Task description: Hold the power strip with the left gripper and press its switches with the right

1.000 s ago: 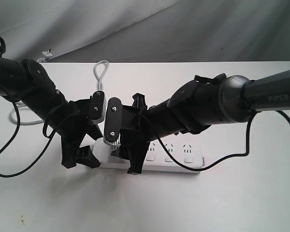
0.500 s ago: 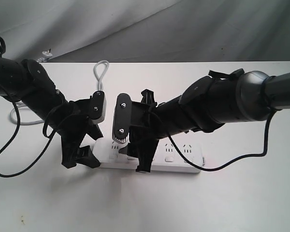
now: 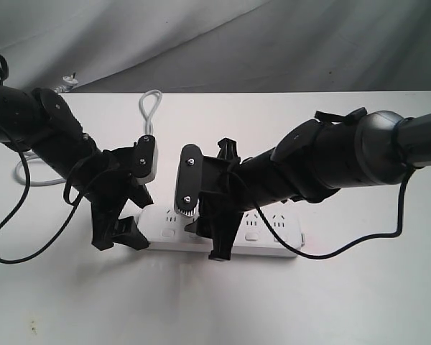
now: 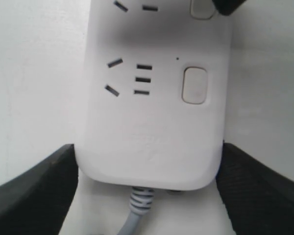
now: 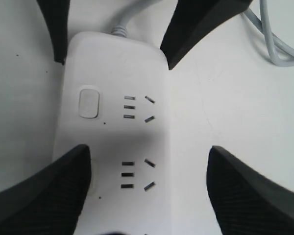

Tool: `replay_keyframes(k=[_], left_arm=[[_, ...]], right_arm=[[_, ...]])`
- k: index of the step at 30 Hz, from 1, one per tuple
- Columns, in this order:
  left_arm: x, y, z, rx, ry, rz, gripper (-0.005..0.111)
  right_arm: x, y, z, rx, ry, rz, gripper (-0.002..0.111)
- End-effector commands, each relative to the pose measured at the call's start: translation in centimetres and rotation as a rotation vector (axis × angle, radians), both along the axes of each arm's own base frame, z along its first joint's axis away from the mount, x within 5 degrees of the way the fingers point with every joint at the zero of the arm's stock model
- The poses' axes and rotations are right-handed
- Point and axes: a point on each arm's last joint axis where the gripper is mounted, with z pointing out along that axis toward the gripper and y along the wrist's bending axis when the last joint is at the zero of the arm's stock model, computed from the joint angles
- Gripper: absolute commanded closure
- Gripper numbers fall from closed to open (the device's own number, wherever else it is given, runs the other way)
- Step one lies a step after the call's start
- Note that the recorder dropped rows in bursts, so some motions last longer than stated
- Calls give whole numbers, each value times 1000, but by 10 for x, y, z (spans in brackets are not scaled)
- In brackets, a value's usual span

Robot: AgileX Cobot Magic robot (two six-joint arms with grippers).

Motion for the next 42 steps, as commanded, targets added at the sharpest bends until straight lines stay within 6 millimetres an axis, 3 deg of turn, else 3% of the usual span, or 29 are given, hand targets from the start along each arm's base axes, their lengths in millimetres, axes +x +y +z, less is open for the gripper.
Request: replay_keyframes(k=[1, 9, 16, 31, 42], left_arm=[[0, -2, 1, -12, -2, 14, 37], [0, -2, 1, -12, -2, 14, 37], [0, -2, 1, -12, -2, 14, 37], [0, -2, 1, -12, -2, 14, 37], [0, -2, 1, -12, -2, 14, 37]], right_arm=[[1, -2, 2, 3, -8, -21, 46], [1, -2, 2, 3, -9, -25, 47], [1, -2, -12, -17, 20, -23, 47], [0, -1, -12, -10, 34, -18, 46], [-6, -10, -37, -61, 91, -28, 46]])
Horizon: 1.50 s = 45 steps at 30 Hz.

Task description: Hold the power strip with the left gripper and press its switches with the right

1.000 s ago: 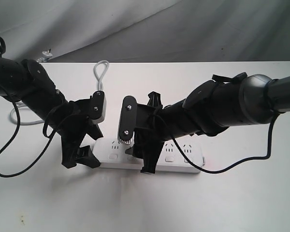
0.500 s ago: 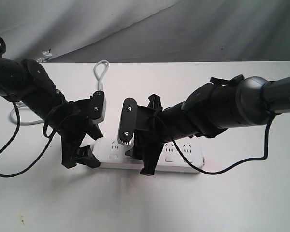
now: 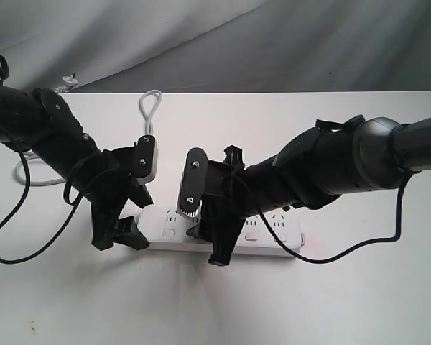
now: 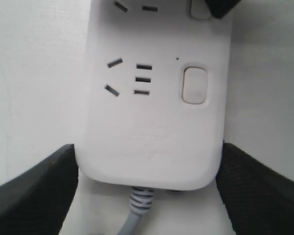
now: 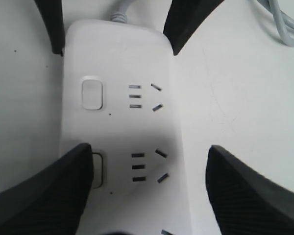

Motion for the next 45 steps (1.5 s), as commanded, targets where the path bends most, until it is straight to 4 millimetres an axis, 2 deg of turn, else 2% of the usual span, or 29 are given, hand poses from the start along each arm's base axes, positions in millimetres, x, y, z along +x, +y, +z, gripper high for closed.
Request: replay_keyframes(k=[1, 5, 8, 16, 21, 24, 28, 45], left_arm=[[0, -2, 1, -12, 0, 13, 37], [0, -2, 1, -12, 0, 13, 37], [0, -2, 1, -12, 0, 13, 37], [0, -2, 1, -12, 0, 13, 37], [0, -2, 1, -12, 0, 13, 37], [0, -2, 1, -12, 0, 13, 37], [0, -2, 1, -12, 0, 13, 37], [0, -2, 1, -12, 0, 13, 37]], right_arm=[[-3, -7, -22, -58, 35, 21, 46], [-3, -7, -24, -61, 39, 21, 46], [-2, -6, -16, -47, 20, 20, 46], [-5, -7, 51, 55, -117, 23, 46], [-7, -14, 76, 91, -173, 11, 46], [-6, -25, 75, 87, -160, -18, 46], [-12, -35, 62, 60, -118, -34, 46], [-11, -33, 26, 7, -22, -39, 46]])
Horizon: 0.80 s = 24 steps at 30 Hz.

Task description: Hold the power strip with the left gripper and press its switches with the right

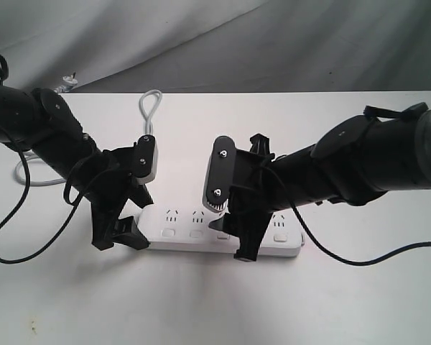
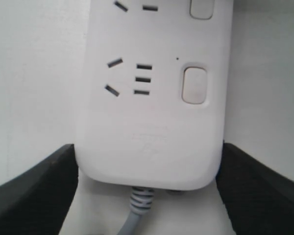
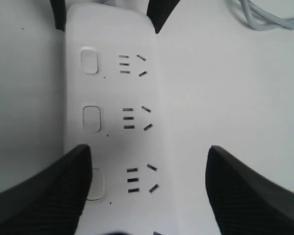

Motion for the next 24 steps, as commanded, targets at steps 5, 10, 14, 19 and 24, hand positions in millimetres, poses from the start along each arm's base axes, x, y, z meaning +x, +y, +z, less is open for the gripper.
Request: replay_keyframes(k=[5, 10, 14, 19, 24], left_arm=[[0, -2, 1, -11, 0, 12, 37], [0, -2, 1, -11, 0, 12, 37], [0, -2, 1, -11, 0, 12, 37], [0, -2, 1, -11, 0, 12, 37], [0, -2, 1, -11, 0, 12, 37]], right_arm=[[0, -1, -16, -27, 39, -8, 46], [1, -1, -20, -33, 44, -10, 46], [3, -2, -19, -41, 30, -25, 46], [5, -3, -19, -49, 13, -41, 46], [5, -3, -19, -49, 14, -39, 46]])
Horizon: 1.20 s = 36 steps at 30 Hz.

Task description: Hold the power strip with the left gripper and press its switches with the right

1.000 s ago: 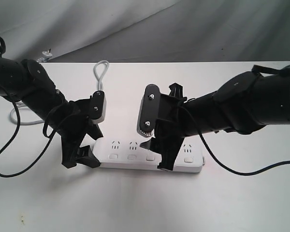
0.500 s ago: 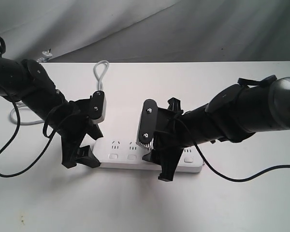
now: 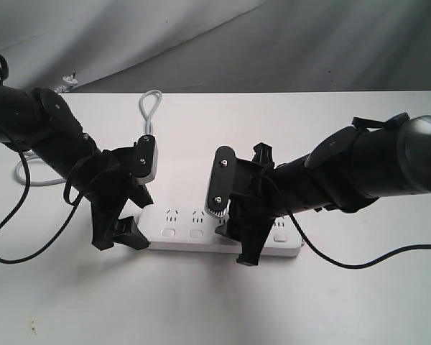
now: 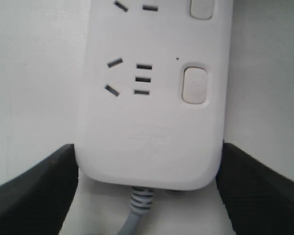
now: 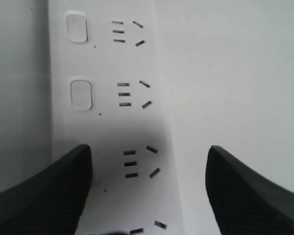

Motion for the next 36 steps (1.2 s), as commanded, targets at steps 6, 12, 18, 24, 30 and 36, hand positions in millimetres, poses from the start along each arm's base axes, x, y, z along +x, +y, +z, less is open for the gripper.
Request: replay_keyframes(k=[6, 12, 18, 24, 30, 36], left_arm=[[0, -2, 1, -11, 0, 12, 37], [0, -2, 1, -11, 0, 12, 37], [0, -2, 1, -11, 0, 12, 37], [0, -2, 1, -11, 0, 12, 37], [0, -2, 1, -11, 0, 12, 37], [0, -2, 1, -11, 0, 12, 37]], right_arm=[[2, -3, -14, -21, 35, -7, 46], [2, -3, -17, -23, 42, -10, 46], [2, -4, -17, -24, 43, -11, 46], [-3, -6, -29, -43, 79, -9, 46], [-2, -6, -26, -38, 71, -9, 46], [-3, -6, 11, 17, -16, -9, 46]])
